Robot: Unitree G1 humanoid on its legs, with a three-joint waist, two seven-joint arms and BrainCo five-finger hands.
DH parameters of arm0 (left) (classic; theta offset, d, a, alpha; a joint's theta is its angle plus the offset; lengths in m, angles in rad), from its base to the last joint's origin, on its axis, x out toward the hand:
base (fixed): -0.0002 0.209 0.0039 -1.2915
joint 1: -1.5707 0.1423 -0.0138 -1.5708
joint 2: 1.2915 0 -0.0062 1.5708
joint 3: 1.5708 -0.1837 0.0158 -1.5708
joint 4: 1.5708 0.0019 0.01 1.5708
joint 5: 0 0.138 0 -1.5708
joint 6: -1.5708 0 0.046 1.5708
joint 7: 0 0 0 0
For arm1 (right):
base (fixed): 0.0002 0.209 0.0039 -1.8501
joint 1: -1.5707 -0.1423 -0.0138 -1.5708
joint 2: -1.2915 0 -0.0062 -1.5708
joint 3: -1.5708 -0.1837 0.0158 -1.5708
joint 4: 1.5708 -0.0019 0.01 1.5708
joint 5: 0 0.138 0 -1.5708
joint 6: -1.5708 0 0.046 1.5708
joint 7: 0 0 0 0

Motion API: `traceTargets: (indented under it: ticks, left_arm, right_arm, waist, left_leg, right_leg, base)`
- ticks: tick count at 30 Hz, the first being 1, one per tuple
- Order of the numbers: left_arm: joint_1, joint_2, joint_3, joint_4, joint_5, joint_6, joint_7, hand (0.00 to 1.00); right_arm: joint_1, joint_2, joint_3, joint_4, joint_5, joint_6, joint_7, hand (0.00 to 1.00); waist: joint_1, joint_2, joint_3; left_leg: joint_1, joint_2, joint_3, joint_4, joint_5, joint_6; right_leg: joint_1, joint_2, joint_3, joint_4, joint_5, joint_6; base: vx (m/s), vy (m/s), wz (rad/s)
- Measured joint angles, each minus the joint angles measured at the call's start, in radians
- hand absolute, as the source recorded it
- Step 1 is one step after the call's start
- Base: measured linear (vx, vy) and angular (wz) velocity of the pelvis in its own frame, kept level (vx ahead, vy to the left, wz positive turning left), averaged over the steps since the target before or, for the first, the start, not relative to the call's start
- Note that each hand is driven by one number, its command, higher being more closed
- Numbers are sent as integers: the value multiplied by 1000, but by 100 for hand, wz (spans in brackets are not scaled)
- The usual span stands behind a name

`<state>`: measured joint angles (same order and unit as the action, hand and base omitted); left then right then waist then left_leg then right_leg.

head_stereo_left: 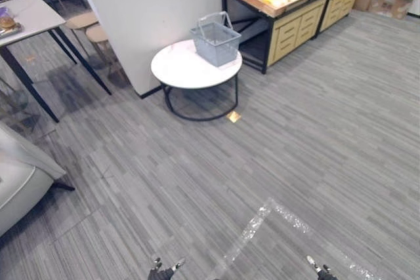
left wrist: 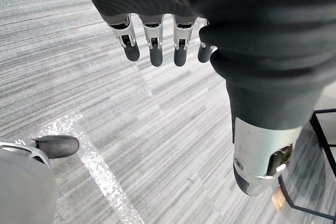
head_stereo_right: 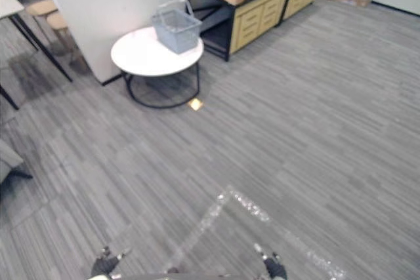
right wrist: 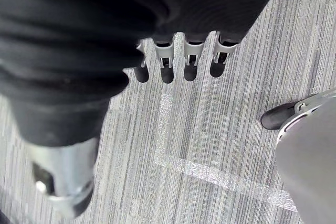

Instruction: Pick vegetable in the basket

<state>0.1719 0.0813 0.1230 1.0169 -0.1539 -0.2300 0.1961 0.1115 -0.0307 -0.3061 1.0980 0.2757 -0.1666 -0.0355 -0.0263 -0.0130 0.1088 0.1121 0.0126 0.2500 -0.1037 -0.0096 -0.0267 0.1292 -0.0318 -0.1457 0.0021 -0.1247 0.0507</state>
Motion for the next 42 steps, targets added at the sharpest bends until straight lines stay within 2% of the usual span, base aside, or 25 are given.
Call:
traceTargets:
  ticks: [10, 13, 14, 15, 16, 17, 18, 19, 22, 24, 26, 28, 29, 30, 31, 32, 33, 34, 35, 36, 37, 38, 39, 40, 42]
  left_arm:
    - [-32, -23, -2, 18, -41, 0, -5, 0]
    - [-41, -30, 5, 15, -70, 2, -6, 0]
    - [-42, -40, 24, -1, -83, 5, -8, 0]
    - [-40, -45, 64, -23, -99, 8, -10, 0]
    - [-41, -50, 85, -39, -111, 12, -18, 0]
    - [-34, -64, 116, -73, -117, 15, -26, 0]
    - [-29, -66, 120, -80, -117, 14, -27, 0]
    - [-25, -66, 121, -82, -118, 8, -29, 0]
    - [-32, -68, 118, -80, -117, 10, -28, 0]
    - [-31, -62, 119, -76, -116, 11, -24, 0]
    - [-29, -46, 116, -45, -97, 23, -17, 0]
    - [-24, -42, 111, -2, -54, 43, -13, 0]
    - [-7, -45, 112, 34, -33, 57, -13, 0]
    - [-6, -40, 116, 52, -26, 66, -13, 0]
    - [3, -25, 116, 66, -18, 69, -13, 0]
    - [3, -7, 117, 76, 1, 69, -15, 0]
    - [1, -3, 116, 79, 14, 69, -15, 0]
    - [0, -1, 118, 81, 22, 70, -15, 0]
    - [0, 0, 118, 82, 23, 71, -15, 0]
    - [0, 0, 119, 78, 36, 78, -13, 0]
    - [5, 0, 119, 67, 52, 81, -13, 0]
    - [8, 0, 116, 56, 54, 83, -12, 0]
    - [5, 4, 102, 34, 56, 86, -11, 0]
    - [-12, 10, 80, 8, 57, 88, -7, 0]
    - [-28, 19, 54, -35, 58, 87, -5, 0]
  right_arm:
    - [-11, -1, -4, -1, -2, 1, -10, 0]
    - [-18, 0, -10, -4, -3, 2, -12, 0]
    - [-20, -2, -9, -5, -3, 2, -13, 0]
    - [-31, -6, -6, -10, -4, 6, -15, 0]
    - [-29, -7, 0, -20, -4, 9, -19, 0]
    - [-19, -18, 14, -34, -4, 12, -27, 0]
    - [-20, -22, 27, -35, -5, 12, -28, 0]
    - [-23, -27, 57, -55, -5, 14, -30, 0]
    - [-74, -41, 85, -83, -19, 13, -29, 0]
    - [-95, -43, 119, -119, -35, 12, -28, 0]
    - [-106, -40, 141, -158, -36, 7, -26, 0]
    - [-113, -47, 153, -170, -37, 4, -25, 0]
    - [-107, -51, 158, -174, -40, 2, -22, 0]
    - [-106, -46, 157, -176, -40, 1, -22, 0]
    - [-106, -30, 167, -177, -41, 1, -18, 0]
    - [-109, -19, 169, -178, -43, -2, -10, 0]
    - [-109, -20, 168, -178, -46, -2, -7, 0]
    - [-106, -24, 163, -171, -66, -5, -5, 0]
    - [-105, -28, 158, -159, -79, -8, -3, 0]
    - [-97, -32, 145, -130, -88, -8, -2, 0]
    - [-79, -32, 122, -100, -119, -7, -2, 0]
    - [-69, -30, 116, -86, -123, -6, -3, 0]
    - [-47, -28, 116, -65, -125, -5, -4, 0]
    - [-29, -28, 115, -58, -146, 0, -4, 0]
    - [-17, -31, 71, -65, -159, 3, -5, 0]
  waist:
    - [-3, 5, 14]
    - [-1, 2, 31]
    - [0, -1, 46]
    - [1, 6, 69]
    - [0, 9, 87]
    - [5, 25, 108]
    - [9, 30, 110]
    - [10, 18, 113]
    - [12, 23, 114]
    - [30, 24, 114]
    - [40, 28, 112]
    - [63, 52, 115]
    - [65, 61, 113]
    - [67, 56, 112]
    - [70, 21, 102]
    - [68, -11, 90]
    - [69, -18, 85]
    - [69, -26, 80]
    - [68, -27, 79]
    - [66, -28, 79]
    - [62, -23, 75]
    - [58, -26, 74]
    - [54, -35, 69]
    - [49, -37, 69]
    - [26, -31, 73]
  left_leg:
    - [-17, 8, 25, 2, -11, -8]
    - [-39, 22, 52, 58, -48, -19]
    - [-97, 57, 64, 218, -124, -49]
    - [-189, 119, 69, 476, -190, -66]
    - [-237, 154, 64, 612, -192, -59]
    - [-322, 215, 22, 858, -137, -26]
    - [-346, 222, -3, 921, -103, -31]
    - [-398, 216, -32, 1009, -88, -38]
    - [-456, 171, -43, 898, -144, -50]
    - [-473, 138, -38, 695, -131, -57]
    - [-471, 98, -77, 328, -19, -86]
    - [-477, 107, -130, 165, 24, -98]
    - [-477, 120, -142, 182, 88, -87]
    - [-474, 115, -138, 205, 137, -84]
    - [-476, 95, -115, 231, 167, -67]
    - [-475, 69, -89, 234, 153, -36]
    - [-473, 59, -78, 236, 147, -14]
    - [-464, 38, -56, 254, 128, 34]
    - [-448, 28, -43, 254, 115, 50]
    - [-403, 6, -33, 251, 87, 72]
    - [-344, -5, -32, 241, 34, 69]
    - [-311, -13, -32, 232, 13, 70]
    - [-262, -26, -34, 226, -22, 80]
    - [-224, -34, -40, 233, -55, 86]
    - [-158, -43, -60, 226, -90, 91]
  right_leg:
    - [-45, 4, 23, 41, -6, -24]
    - [-73, 8, 45, 89, -31, -36]
    - [-71, 14, 43, 101, -58, -56]
    - [-51, 32, 42, 108, -74, -69]
    - [-35, 41, 40, 110, -81, -78]
    - [7, 63, 50, 128, -101, -96]
    - [17, 65, 57, 138, -113, -101]
    - [34, 60, 72, 151, -136, -110]
    - [46, 24, 107, 156, -156, -111]
    - [60, -2, 144, 151, -158, -95]
    - [109, -19, 167, 100, -164, -62]
    - [139, -12, 197, 93, -180, -35]
    - [173, -10, 224, 89, -193, -17]
    - [185, -22, 235, 94, -193, -15]
    - [167, -54, 254, 135, -185, -4]
    - [123, -85, 273, 197, -158, 6]
    - [102, -96, 286, 226, -136, 8]
    - [80, -113, 311, 280, -86, 15]
    - [71, -115, 324, 313, -54, 15]
    - [49, -119, 348, 402, 32, 19]
    - [9, -113, 347, 529, 153, 72]
    - [-15, -113, 347, 603, 232, 111]
    - [-80, -112, 345, 771, 317, 186]
    - [-177, -109, 321, 954, 292, 201]
    - [-275, -112, 258, 1122, 198, 203]
  base:
    - [-13, -10, -8]
    - [43, -48, -23]
    - [30, -131, -14]
    - [35, -144, -11]
    - [32, -155, -13]
    - [58, -102, -14]
    - [125, -92, -27]
    - [150, -34, -20]
    - [249, -12, -35]
    - [329, 37, -52]
    - [438, 101, -41]
    - [528, 256, -53]
    - [509, 301, -61]
    - [616, 371, -48]
    - [401, 216, -28]
    - [611, 311, -25]
    - [533, 241, -19]
    - [544, 239, -15]
    - [553, 239, -12]
    - [536, 244, -6]
    - [528, 249, -3]
    - [528, 241, 4]
    - [498, 188, 8]
    - [486, 159, 9]
    - [439, 76, 21]
